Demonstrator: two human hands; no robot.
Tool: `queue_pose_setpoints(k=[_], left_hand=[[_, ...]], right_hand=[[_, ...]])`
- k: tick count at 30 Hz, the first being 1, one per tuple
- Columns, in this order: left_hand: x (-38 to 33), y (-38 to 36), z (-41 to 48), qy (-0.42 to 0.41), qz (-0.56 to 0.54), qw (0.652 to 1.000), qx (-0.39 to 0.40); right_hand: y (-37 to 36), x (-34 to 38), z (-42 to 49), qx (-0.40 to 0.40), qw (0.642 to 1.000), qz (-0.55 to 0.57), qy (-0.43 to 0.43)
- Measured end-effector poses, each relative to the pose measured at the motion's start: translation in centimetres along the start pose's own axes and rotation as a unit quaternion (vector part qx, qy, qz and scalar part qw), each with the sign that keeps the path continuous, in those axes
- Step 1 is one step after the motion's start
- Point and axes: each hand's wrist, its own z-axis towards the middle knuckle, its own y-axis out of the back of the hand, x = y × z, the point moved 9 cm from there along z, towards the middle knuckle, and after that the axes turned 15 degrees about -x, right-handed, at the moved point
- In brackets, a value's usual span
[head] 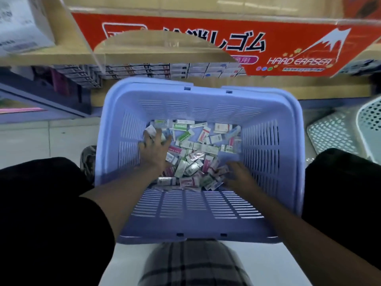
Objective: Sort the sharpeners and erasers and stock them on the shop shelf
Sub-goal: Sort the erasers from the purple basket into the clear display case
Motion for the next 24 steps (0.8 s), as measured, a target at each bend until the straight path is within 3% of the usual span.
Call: queue_pose_setpoints(k=[6,10,24], left_hand=[[0.3,-0.1,0.8,-0.04,0.079,0.996,-0.023],[0.5,0.5,0.9,-0.03,0.047,0.998,-0.014],[0.2,0.1,0.6,-0.11,0.024,0.994,-0.014]], right_hand=[[-0.8,0.1,1.8,-0.011,0.998,0.047,-0.032],[-2.3,0.2,1.7,-0.004,0.998,0.06,-0.035],[-3.8,0.1,1.3,0.017,0.997,0.069,-0.035]])
